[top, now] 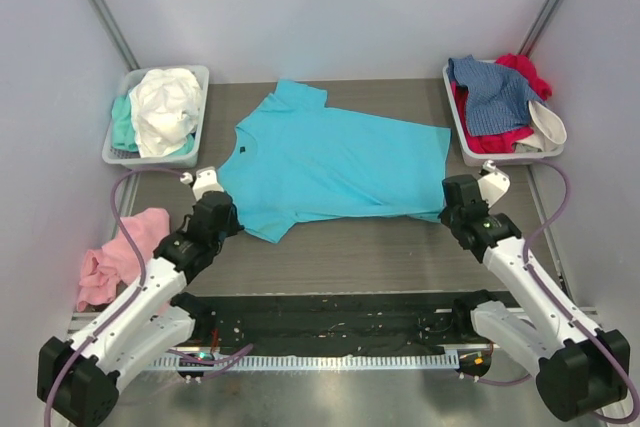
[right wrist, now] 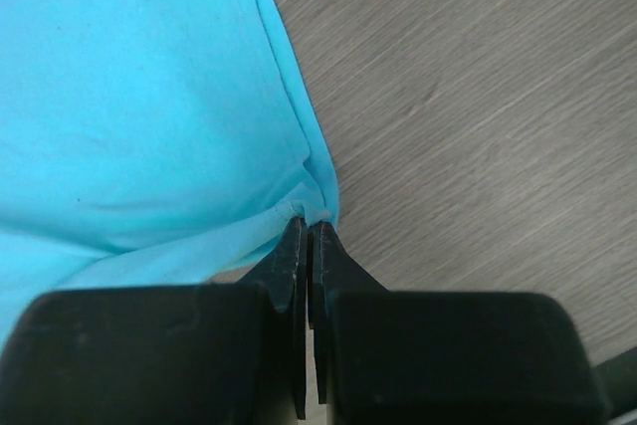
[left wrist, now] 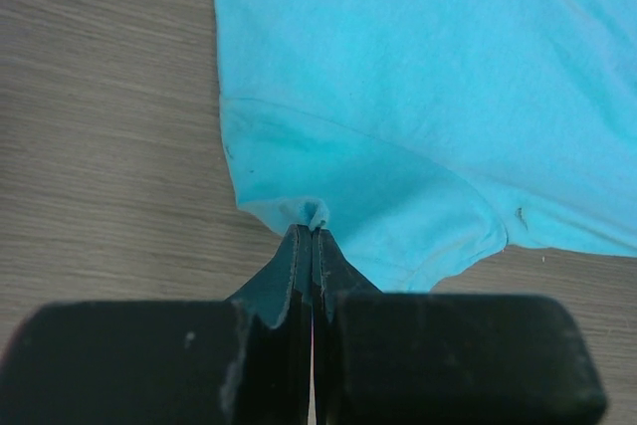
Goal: Fold and stack the t-shirts
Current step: Flatten the tshirt out
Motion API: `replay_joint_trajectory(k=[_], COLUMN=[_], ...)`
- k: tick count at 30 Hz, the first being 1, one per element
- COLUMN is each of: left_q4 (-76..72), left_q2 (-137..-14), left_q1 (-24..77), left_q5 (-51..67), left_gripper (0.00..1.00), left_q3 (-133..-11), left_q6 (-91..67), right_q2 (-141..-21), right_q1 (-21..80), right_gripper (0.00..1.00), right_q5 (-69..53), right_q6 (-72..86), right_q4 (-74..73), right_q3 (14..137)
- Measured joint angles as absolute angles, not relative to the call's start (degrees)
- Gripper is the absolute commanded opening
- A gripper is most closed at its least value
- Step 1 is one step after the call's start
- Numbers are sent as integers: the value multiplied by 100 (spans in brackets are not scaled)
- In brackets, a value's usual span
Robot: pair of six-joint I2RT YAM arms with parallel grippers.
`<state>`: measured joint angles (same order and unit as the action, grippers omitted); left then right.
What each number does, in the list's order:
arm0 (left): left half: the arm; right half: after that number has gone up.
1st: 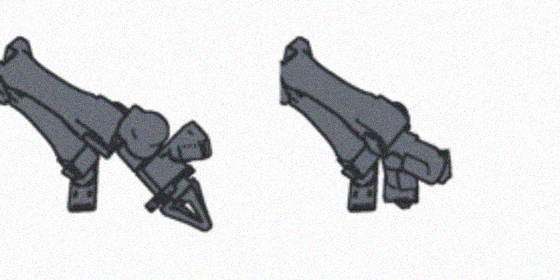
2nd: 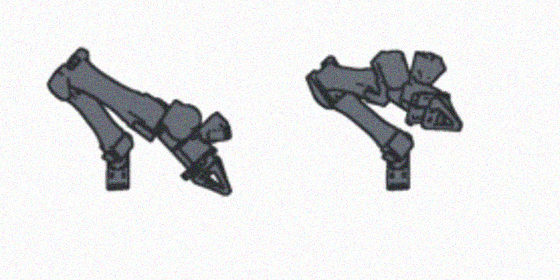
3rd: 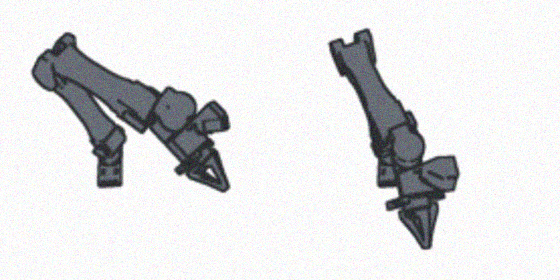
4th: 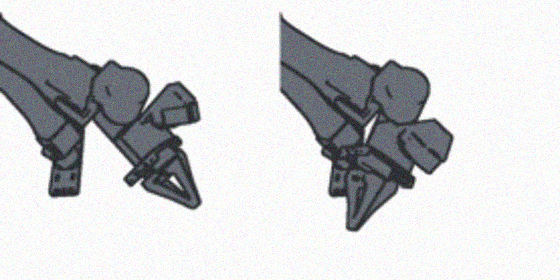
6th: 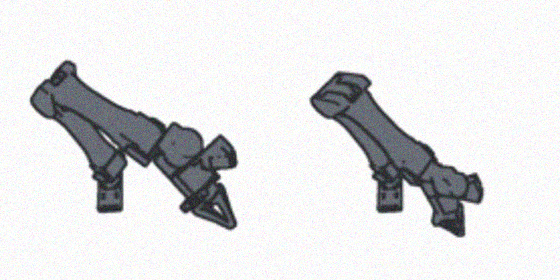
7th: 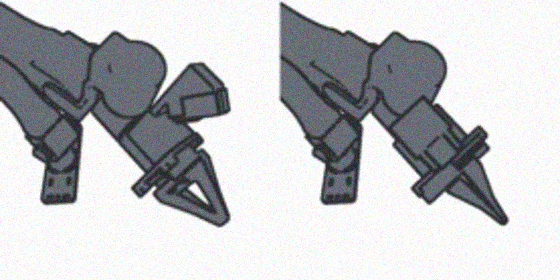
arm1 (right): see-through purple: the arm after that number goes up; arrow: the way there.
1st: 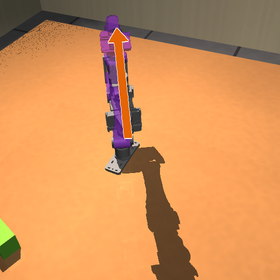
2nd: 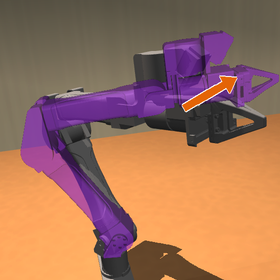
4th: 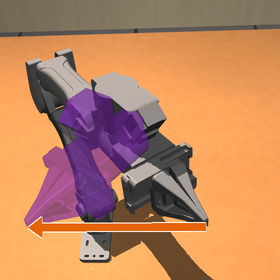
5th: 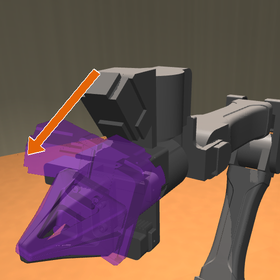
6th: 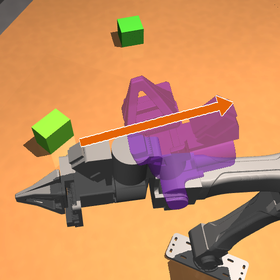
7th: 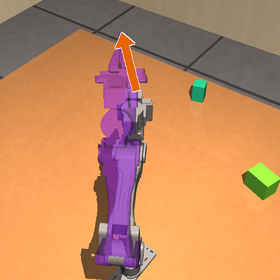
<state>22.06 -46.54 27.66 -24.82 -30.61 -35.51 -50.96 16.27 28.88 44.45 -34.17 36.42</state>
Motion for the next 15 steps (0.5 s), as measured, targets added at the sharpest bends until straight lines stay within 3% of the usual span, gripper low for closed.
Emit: replay_joint_trajectory(k=[15], left_q4=[3470], left_q2=[-3286], left_q1=[2803], left_q5=[-2250], left_gripper=[0], left_q3=[-3155], left_q6=[-4130], right_q2=[-4748], right_q1=[1627], right_gripper=[1], right_q5=[2814], right_q6=[4805], right_q4=[-4104], right_q3=[3516])
